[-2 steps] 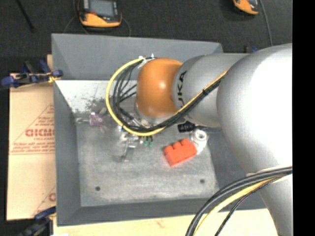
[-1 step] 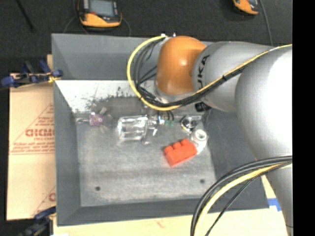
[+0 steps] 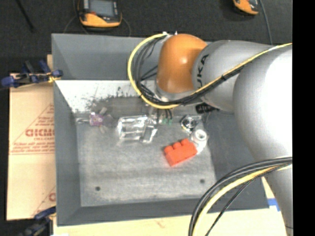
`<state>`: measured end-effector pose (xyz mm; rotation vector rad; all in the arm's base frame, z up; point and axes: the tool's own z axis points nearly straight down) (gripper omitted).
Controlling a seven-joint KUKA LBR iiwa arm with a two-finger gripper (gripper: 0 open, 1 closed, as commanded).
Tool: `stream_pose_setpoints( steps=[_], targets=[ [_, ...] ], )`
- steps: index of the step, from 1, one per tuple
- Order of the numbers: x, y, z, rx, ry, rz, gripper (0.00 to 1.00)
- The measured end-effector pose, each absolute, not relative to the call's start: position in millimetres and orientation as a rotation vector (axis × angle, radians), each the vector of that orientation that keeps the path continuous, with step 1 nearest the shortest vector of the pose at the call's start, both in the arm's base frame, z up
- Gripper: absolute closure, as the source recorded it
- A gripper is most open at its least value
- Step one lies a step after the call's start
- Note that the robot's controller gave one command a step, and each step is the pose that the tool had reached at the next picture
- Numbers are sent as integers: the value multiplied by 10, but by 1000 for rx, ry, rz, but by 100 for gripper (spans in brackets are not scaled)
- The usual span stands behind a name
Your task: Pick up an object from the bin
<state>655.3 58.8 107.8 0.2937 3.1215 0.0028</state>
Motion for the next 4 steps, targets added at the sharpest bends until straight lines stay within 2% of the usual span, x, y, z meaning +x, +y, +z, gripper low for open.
stream_pose_setpoints(
  steps=[1, 2, 3, 4],
  targets=[
    [6502, 554, 705, 510, 3106, 2, 0],
    [6498, 554, 709, 509, 3106, 2, 0],
    [6513, 544, 712, 510, 3097, 2, 100],
    [6528, 531, 1293, 512, 3094, 2, 100]
  ],
)
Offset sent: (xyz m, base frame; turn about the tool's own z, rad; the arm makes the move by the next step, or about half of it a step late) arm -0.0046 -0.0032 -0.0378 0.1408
